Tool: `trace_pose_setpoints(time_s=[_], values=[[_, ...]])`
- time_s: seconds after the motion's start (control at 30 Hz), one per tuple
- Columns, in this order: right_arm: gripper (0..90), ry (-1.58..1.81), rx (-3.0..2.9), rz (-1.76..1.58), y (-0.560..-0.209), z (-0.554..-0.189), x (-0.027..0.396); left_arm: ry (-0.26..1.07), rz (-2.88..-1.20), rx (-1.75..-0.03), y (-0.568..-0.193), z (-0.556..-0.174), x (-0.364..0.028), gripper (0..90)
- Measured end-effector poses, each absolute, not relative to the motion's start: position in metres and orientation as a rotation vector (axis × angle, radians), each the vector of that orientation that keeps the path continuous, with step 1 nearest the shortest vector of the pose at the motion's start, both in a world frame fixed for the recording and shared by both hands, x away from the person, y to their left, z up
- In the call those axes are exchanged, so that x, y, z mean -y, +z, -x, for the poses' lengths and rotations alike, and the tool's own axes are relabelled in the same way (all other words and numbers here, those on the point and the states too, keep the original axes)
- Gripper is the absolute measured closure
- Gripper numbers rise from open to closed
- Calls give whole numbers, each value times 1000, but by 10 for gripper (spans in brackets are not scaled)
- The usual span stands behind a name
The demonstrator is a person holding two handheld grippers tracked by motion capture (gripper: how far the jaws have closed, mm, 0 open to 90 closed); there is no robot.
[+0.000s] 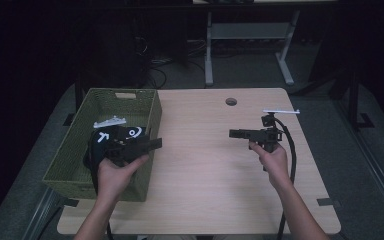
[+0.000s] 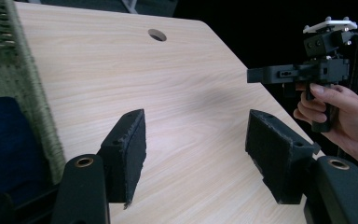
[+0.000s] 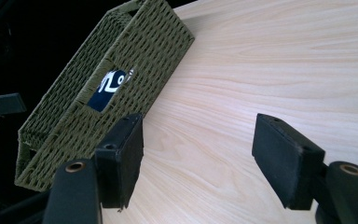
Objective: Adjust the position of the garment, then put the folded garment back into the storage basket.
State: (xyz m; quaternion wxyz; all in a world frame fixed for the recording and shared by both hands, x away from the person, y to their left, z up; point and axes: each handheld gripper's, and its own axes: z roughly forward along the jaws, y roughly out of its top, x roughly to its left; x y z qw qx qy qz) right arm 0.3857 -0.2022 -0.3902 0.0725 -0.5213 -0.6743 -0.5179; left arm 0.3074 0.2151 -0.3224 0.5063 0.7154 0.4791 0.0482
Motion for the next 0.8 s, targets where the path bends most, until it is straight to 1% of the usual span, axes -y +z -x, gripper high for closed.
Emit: trace_pose_setpoints(time_s=[0.37, 0.57, 0.8], values=[[326, -1540, 2011, 1630, -400, -376, 228, 86, -1748, -1113, -327, -310, -193, 368], [325, -1546, 1991, 1647, -406, -371, 239, 65, -1748, -1113, -334, -312, -185, 352], [310, -1520, 1995, 1664, -411, -365, 252, 36, -1766, -1094, -344, -315, -167, 340]])
